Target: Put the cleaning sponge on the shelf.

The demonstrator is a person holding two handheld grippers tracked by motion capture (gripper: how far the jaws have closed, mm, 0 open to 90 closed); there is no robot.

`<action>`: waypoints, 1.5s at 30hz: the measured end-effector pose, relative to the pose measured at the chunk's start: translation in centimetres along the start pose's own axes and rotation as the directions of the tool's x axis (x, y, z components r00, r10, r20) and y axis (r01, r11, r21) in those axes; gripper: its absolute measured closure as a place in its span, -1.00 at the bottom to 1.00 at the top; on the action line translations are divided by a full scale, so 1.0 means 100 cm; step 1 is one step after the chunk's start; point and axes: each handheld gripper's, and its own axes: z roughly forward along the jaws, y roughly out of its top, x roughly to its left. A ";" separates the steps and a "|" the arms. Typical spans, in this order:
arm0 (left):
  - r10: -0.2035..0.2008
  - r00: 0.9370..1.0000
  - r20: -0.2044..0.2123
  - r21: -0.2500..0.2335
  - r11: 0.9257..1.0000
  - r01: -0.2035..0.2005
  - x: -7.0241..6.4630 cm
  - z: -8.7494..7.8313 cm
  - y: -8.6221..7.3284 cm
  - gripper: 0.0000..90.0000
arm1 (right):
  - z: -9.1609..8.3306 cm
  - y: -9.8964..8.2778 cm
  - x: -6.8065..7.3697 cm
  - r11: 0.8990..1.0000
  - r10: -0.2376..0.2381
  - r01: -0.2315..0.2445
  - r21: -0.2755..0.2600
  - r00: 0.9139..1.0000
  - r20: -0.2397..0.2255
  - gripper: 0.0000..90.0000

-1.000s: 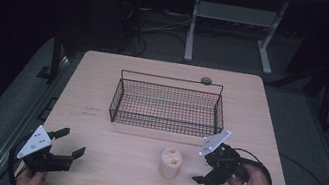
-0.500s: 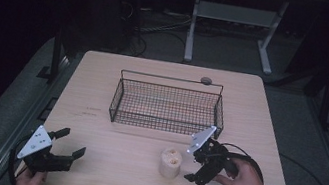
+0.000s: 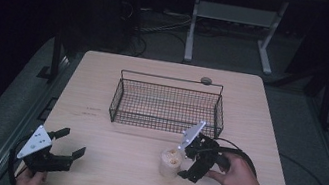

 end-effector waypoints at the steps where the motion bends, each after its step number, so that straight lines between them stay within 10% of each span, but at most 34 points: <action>1: -0.001 1.000 0.000 -0.001 1.000 0.001 0.000 0.000 0.000 -0.69 | 0.000 0.002 0.000 1.000 -0.002 0.002 0.000 1.000 -0.003 -0.68; 45: -0.014 1.000 -0.001 -0.010 1.000 0.014 0.001 -0.002 0.000 -0.69 | 0.026 0.037 -0.007 0.992 -0.047 0.051 0.114 0.998 -0.033 -0.45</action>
